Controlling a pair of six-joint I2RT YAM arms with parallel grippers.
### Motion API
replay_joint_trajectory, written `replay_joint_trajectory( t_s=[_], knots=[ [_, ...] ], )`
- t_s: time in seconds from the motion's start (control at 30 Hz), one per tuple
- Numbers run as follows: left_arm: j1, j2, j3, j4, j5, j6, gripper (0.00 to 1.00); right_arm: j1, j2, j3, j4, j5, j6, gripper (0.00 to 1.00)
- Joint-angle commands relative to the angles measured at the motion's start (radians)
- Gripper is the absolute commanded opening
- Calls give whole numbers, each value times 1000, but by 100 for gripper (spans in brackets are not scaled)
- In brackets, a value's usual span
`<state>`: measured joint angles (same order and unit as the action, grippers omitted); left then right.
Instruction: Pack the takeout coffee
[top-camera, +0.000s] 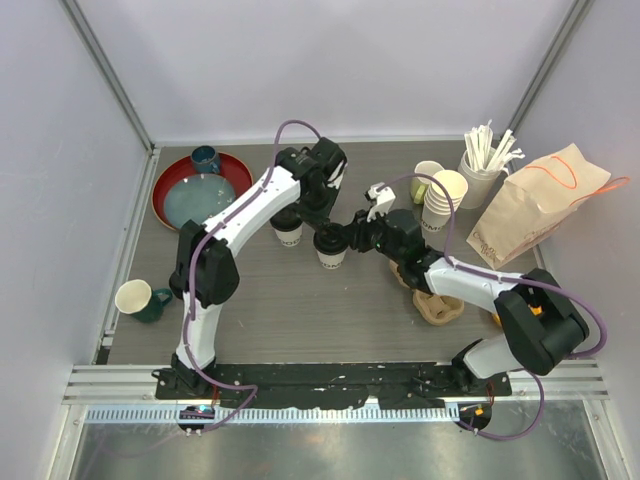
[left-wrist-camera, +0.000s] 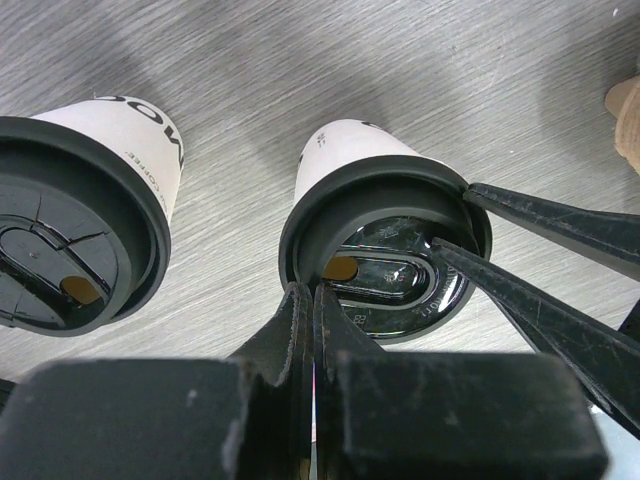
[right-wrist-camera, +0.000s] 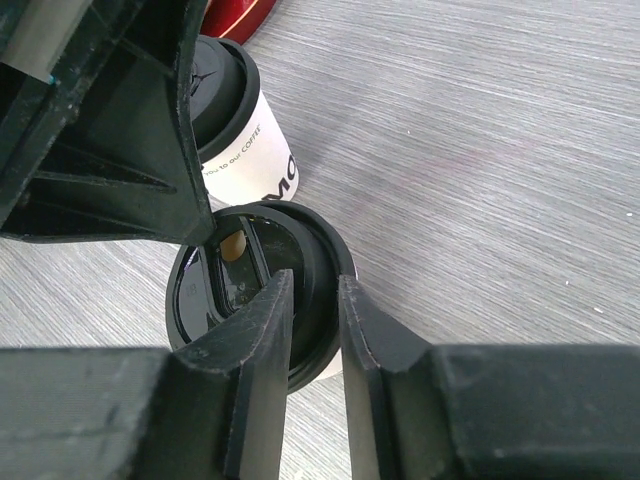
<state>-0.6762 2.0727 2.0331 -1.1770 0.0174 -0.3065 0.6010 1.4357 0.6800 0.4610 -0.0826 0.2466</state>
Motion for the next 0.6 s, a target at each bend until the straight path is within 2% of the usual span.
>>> replay_joint_trajectory(
  t_s=[0.0,0.23,0.43,0.57],
  knots=[
    [-3,-11,-51,34,58,-8,0,3,29,-94,-142,41,-1,27],
    [-2,6,-96,53,72,-13,0,3,55,-181,-73,41,40,20],
    [7,15,-160,92,59,-9,0,2,66,-226,-61,56,42,19],
    [56,26,-212,112,85,-14,0,3,66,-240,-55,58,48,18]
  ],
)
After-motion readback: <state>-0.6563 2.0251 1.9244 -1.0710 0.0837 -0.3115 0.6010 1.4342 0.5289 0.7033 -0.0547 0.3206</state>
